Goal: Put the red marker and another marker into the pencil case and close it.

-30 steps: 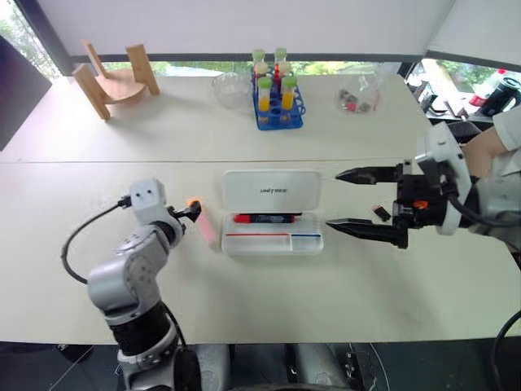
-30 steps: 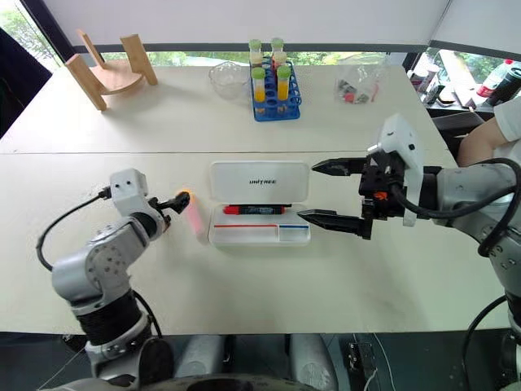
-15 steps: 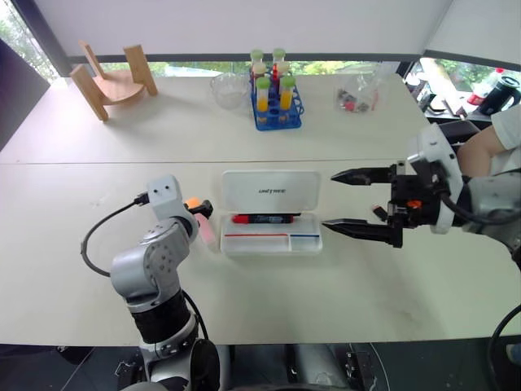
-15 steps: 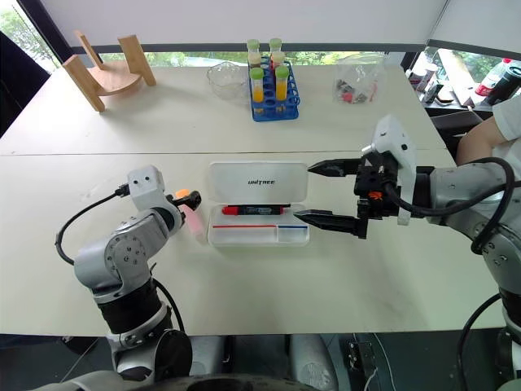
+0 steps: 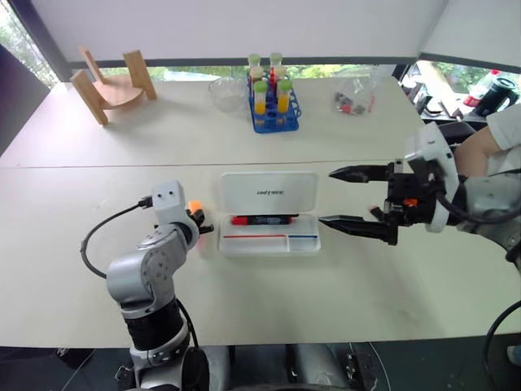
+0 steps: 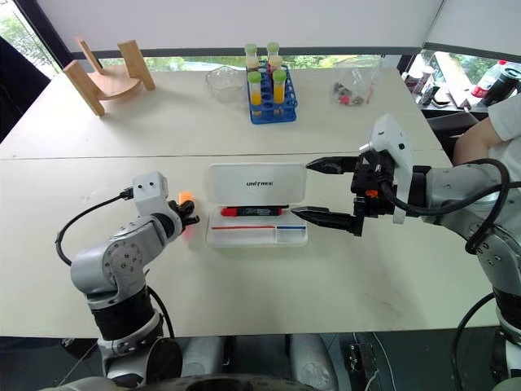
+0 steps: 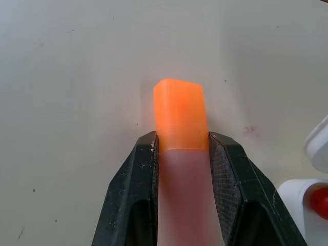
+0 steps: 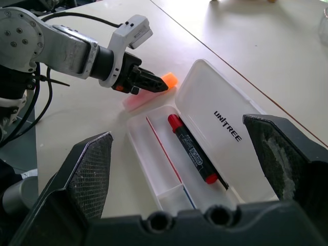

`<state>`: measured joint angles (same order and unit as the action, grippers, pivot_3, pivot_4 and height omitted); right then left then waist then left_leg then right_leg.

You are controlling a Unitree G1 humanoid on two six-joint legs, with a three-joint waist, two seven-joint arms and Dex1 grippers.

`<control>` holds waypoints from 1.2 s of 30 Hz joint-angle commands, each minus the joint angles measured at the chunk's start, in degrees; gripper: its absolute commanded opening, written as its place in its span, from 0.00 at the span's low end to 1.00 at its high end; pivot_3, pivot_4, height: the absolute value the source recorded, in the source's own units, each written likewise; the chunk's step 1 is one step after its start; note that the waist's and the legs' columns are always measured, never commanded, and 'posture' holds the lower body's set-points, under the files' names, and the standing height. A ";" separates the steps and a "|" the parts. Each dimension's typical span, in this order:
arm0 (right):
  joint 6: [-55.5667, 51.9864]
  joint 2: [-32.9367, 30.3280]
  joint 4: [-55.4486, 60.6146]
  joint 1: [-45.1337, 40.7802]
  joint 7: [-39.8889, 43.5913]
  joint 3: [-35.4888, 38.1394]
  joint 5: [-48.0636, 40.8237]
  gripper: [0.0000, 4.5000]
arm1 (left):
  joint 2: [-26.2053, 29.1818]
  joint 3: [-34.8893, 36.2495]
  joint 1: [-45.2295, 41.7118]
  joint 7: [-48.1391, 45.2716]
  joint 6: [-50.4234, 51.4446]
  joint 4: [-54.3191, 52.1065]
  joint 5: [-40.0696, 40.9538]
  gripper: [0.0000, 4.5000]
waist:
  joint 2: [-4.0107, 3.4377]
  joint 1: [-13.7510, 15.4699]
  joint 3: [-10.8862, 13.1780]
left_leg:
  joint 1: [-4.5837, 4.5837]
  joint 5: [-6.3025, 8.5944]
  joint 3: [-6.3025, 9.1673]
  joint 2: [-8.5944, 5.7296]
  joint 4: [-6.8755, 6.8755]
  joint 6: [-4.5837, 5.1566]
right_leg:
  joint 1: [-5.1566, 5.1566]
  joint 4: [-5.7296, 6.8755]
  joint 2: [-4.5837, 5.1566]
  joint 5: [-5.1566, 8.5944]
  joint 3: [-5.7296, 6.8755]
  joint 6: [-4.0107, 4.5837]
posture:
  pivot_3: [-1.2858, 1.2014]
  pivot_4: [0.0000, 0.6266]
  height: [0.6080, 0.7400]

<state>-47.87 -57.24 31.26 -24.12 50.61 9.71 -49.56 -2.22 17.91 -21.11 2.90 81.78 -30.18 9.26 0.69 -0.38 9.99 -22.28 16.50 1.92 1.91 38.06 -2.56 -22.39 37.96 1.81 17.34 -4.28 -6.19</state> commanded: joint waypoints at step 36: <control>-0.77 -1.10 1.00 1.78 -1.35 6.30 2.65 1.00 | 31.71 -42.45 -21.19 -91.28 -79.41 46.21 -1.88 0.18 | -0.08 -0.37 0.18 | -0.35 0.16 -0.10 0.14 0.06 0.30 | -0.39 0.01 -0.18 0.08 -0.07 0.21 | 0.52 0.24 1.00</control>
<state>-48.58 -57.66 30.55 -22.27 49.66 14.14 -46.10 29.19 -23.91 -41.42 -88.25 2.74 15.58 8.79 0.62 -0.75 10.18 -22.59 16.66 1.82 2.05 38.12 -2.26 -22.75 37.98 1.62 17.41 -4.35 -5.98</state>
